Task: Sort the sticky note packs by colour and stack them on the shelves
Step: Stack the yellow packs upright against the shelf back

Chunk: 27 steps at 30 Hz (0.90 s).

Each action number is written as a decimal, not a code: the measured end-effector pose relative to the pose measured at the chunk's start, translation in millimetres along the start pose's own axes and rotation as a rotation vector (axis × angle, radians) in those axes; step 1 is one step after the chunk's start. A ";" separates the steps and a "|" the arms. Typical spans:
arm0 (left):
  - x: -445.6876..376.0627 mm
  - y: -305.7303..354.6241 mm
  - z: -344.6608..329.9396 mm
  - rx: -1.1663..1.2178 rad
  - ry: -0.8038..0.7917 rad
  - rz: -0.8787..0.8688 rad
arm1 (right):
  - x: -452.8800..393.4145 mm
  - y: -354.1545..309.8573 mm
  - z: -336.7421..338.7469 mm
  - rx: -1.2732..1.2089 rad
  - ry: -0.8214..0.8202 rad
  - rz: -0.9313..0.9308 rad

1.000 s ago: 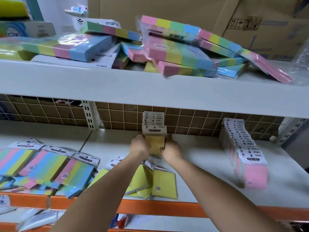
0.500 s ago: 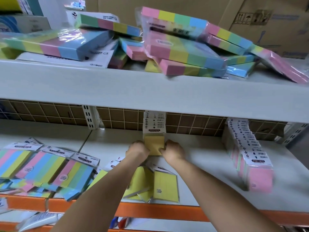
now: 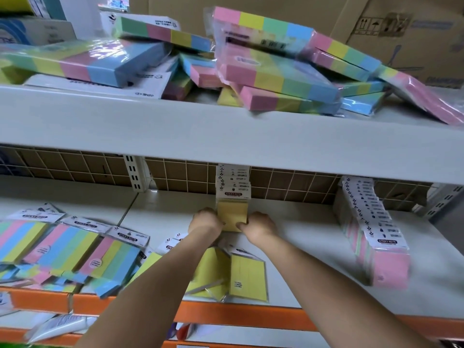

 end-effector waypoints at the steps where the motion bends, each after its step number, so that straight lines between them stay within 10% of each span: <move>1: 0.3 -0.1 1.0 -0.005 0.002 0.000 | -0.7 0.4 -0.5 0.000 -0.016 0.012; 11: 36.8 18.6 18.4 -0.245 0.150 -0.093 | 16.6 27.8 12.4 0.048 -0.022 0.062; 18: 71.2 28.1 12.1 -0.148 0.031 -0.028 | 46.4 68.5 -13.4 -0.194 -0.459 -0.272; 27: 98.0 36.6 -8.7 -0.223 -0.107 -0.042 | 73.3 63.7 -25.5 -0.193 -0.591 -0.227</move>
Point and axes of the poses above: each hand's wrist, its own x-axis away from the middle knuckle, its own z-axis out of the back of the hand, y = z × x, the point moved 7 cm from there along -x, towards the middle knuckle, and after that the axes turned 9 degrees about -z, right-handed, at the moved point
